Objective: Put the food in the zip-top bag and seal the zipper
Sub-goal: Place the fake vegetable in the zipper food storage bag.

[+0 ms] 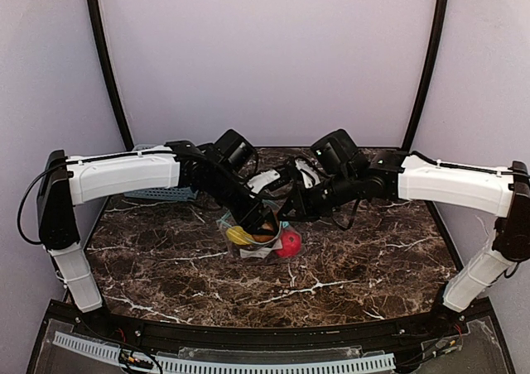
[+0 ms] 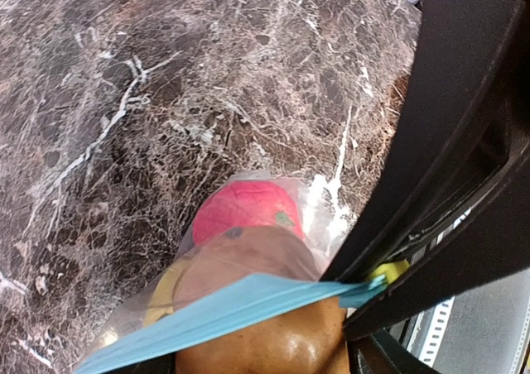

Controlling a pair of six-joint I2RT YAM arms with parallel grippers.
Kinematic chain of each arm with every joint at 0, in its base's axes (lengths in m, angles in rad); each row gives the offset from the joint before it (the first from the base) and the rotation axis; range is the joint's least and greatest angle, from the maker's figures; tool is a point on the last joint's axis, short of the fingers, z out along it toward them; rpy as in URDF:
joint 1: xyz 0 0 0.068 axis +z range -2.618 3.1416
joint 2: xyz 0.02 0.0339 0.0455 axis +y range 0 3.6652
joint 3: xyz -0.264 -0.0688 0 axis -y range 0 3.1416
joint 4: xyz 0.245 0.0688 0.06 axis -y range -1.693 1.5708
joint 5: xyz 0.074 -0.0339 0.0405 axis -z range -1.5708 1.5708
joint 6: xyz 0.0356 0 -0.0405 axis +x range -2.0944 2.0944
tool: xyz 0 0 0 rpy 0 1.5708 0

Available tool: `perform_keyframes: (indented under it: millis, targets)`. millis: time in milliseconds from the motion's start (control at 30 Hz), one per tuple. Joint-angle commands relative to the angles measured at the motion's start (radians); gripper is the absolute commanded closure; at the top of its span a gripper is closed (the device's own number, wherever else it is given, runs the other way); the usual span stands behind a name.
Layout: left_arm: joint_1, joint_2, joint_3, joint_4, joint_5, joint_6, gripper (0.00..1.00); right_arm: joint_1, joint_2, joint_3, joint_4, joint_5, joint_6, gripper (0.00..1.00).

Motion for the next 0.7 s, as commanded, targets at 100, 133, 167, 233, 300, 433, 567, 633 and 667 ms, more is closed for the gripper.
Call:
perform_keyframes:
  millis: [100, 133, 167, 233, 300, 433, 567, 633, 667]
  targets:
    - [-0.022, -0.005, -0.024, 0.065, 0.071, -0.028, 0.25, 0.002, -0.037, -0.025, 0.066, -0.019, 0.01, 0.93]
    - [-0.022, -0.011, -0.023, 0.057, 0.062, -0.027, 0.25, 0.0, -0.041, -0.03, 0.065, -0.017, 0.014, 0.93]
    - [-0.021, -0.024, -0.022, 0.051, 0.046, -0.026, 0.24, -0.002, -0.045, -0.035, 0.065, -0.014, 0.015, 0.93]
    - [-0.02, -0.048, -0.022, 0.034, 0.025, -0.021, 0.22, -0.004, -0.052, -0.043, 0.065, -0.009, 0.019, 0.93]
    - [-0.019, -0.074, -0.022, 0.014, 0.013, -0.023, 0.2, -0.005, -0.057, -0.049, 0.064, -0.005, 0.021, 0.93]
    - [-0.012, -0.128, -0.021, -0.021, -0.011, -0.036, 0.14, -0.008, -0.061, -0.05, 0.065, -0.003, 0.021, 0.93]
    - [0.005, -0.188, -0.028, -0.046, -0.019, -0.062, 0.1, -0.007, -0.058, -0.047, 0.065, -0.006, 0.021, 0.93]
    - [0.015, -0.223, -0.043, -0.049, -0.019, -0.097, 0.1, -0.007, -0.056, -0.046, 0.065, -0.006, 0.022, 0.93]
    - [0.023, -0.247, -0.062, -0.049, -0.021, -0.108, 0.1, -0.008, -0.056, -0.046, 0.064, -0.004, 0.021, 0.93]
